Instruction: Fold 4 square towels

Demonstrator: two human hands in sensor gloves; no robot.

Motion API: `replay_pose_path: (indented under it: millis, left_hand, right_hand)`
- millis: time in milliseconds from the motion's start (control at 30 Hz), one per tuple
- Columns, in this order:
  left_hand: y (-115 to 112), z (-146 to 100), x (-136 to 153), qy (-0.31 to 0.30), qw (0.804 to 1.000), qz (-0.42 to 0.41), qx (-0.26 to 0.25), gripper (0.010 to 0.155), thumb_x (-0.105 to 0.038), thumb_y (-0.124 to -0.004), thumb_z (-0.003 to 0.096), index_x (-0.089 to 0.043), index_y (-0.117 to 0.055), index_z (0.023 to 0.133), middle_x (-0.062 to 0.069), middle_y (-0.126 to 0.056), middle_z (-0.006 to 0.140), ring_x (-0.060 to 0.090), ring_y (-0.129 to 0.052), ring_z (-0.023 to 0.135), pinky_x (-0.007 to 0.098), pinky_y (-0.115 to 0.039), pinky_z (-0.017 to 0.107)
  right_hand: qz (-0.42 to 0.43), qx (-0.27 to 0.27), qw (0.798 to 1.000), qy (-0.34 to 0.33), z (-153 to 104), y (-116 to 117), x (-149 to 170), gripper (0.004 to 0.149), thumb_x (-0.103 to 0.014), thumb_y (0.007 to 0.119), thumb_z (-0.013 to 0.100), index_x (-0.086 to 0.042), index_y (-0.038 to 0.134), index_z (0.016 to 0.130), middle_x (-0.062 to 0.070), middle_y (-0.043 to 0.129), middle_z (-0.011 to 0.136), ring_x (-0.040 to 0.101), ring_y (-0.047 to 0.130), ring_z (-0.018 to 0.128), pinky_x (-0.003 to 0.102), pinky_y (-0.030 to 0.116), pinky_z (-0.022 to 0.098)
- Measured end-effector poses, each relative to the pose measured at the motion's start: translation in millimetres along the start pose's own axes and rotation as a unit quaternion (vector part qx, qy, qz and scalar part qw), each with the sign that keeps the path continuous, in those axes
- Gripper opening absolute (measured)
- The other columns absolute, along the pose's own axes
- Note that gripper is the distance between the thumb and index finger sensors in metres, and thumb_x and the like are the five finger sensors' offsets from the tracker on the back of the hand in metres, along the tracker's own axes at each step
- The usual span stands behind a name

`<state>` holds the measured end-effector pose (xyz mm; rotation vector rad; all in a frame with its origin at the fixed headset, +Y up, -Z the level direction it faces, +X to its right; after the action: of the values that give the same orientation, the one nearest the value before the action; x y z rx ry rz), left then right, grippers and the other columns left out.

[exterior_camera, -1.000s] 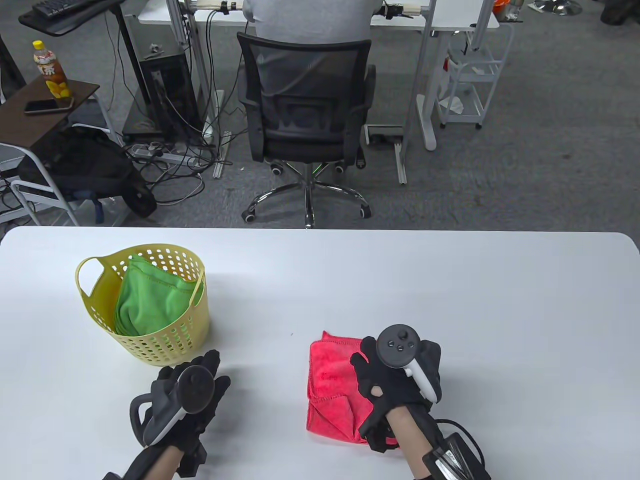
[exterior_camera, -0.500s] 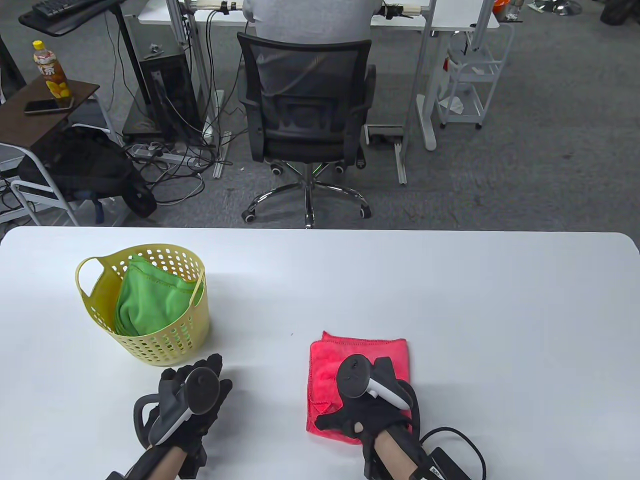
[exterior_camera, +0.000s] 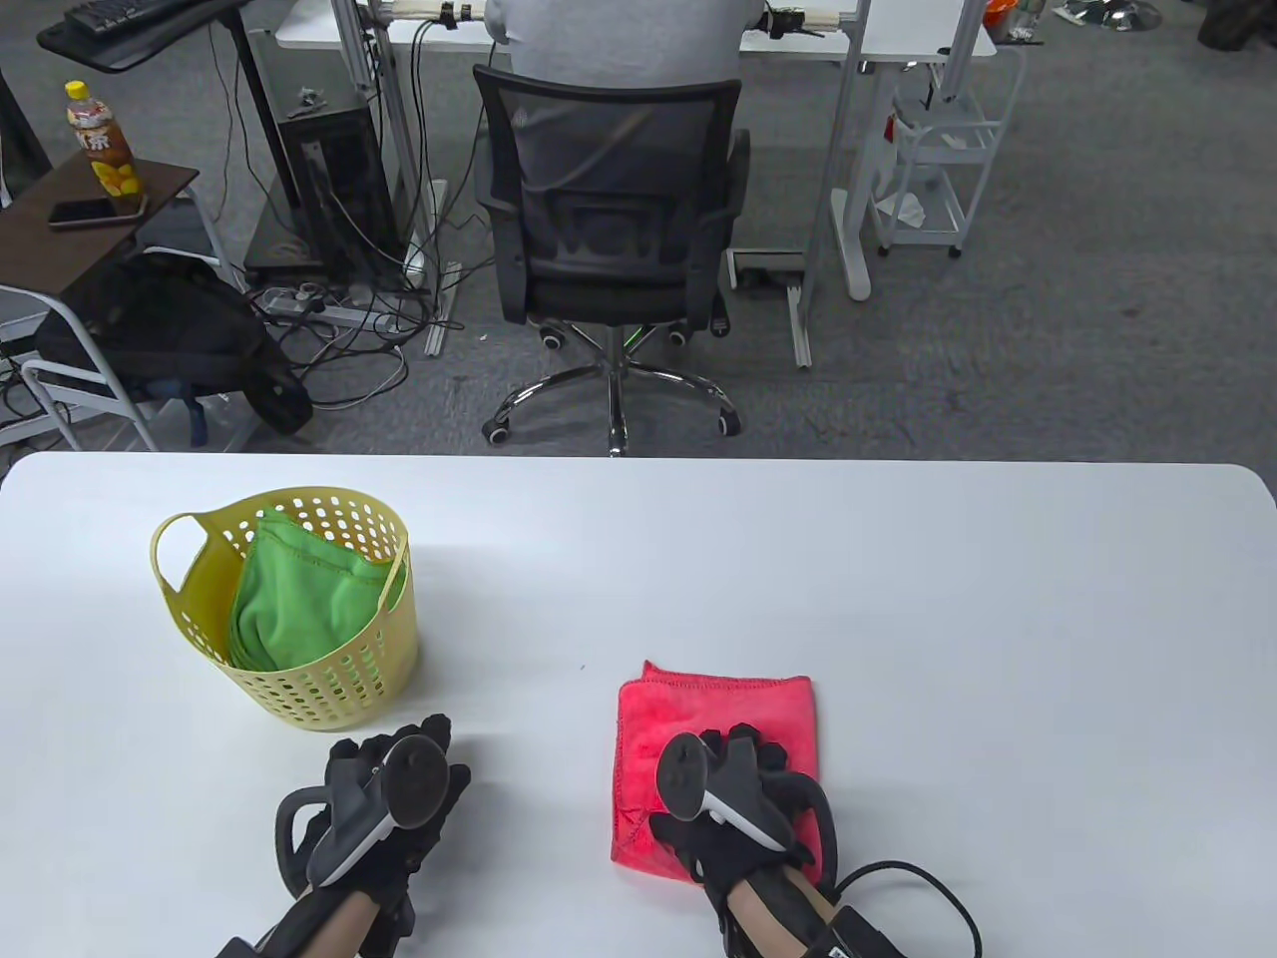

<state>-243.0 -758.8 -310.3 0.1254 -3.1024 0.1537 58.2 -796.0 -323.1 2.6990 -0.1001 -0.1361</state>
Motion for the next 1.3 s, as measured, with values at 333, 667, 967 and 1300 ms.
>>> replay_pose_path:
  millis: [333, 667, 967, 1300]
  left_hand:
    - [-3, -1, -4, -0.005, 1.000, 0.005, 0.003, 0.066, -0.059, -0.067, 0.0500, -0.032, -0.065, 0.110, 0.002, -0.078, 0.110, 0.033, -0.080, 0.103, 0.057, -0.052, 0.084]
    - [-7, 0, -5, -0.007, 1.000, 0.009, 0.011, 0.066, -0.059, -0.067, 0.0499, -0.033, -0.065, 0.110, 0.002, -0.078, 0.111, 0.033, -0.080, 0.104, 0.057, -0.051, 0.084]
    - [-6, 1, -1, -0.002, 1.000, 0.005, 0.012, 0.066, -0.059, -0.067, 0.0499, -0.033, -0.065, 0.110, 0.002, -0.077, 0.111, 0.033, -0.080, 0.104, 0.057, -0.051, 0.084]
    - [-8, 1, -3, -0.008, 1.000, 0.012, 0.014, 0.065, -0.059, -0.067, 0.0498, -0.033, -0.066, 0.110, 0.002, -0.077, 0.111, 0.033, -0.079, 0.104, 0.057, -0.051, 0.085]
  right_hand:
    - [0.125, -0.018, 0.986, 0.109, 44, -16, 133, 0.108, -0.055, 0.084, 0.045, 0.000, 0.021, 0.113, 0.043, 0.012, 0.111, 0.068, 0.018, 0.093, 0.083, 0.042, 0.057]
    - [0.189, 0.013, 0.972, 0.138, 42, -17, 226, 0.102, -0.053, 0.083, 0.046, -0.006, 0.023, 0.114, 0.036, 0.009, 0.114, 0.059, 0.006, 0.096, 0.079, 0.022, 0.061]
    - [0.197, 0.006, 0.969, 0.150, 37, -16, 243, 0.102, -0.051, 0.084, 0.045, -0.008, 0.023, 0.114, 0.034, 0.008, 0.115, 0.058, 0.005, 0.097, 0.080, 0.020, 0.061]
    - [0.205, 0.029, 0.964, 0.165, 32, -17, 261, 0.098, -0.049, 0.084, 0.045, -0.009, 0.027, 0.114, 0.033, 0.011, 0.115, 0.057, 0.005, 0.097, 0.079, 0.021, 0.062]
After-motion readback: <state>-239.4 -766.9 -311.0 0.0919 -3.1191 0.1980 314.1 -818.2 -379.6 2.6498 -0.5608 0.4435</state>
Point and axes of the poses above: the tracker on the back of each hand, its own x axis roughly to the little-finger side, its own z axis roughly from the wrist to the fingertips, y = z × x, the point moved 3 cm from there along z, roughly from the wrist to the fingertips
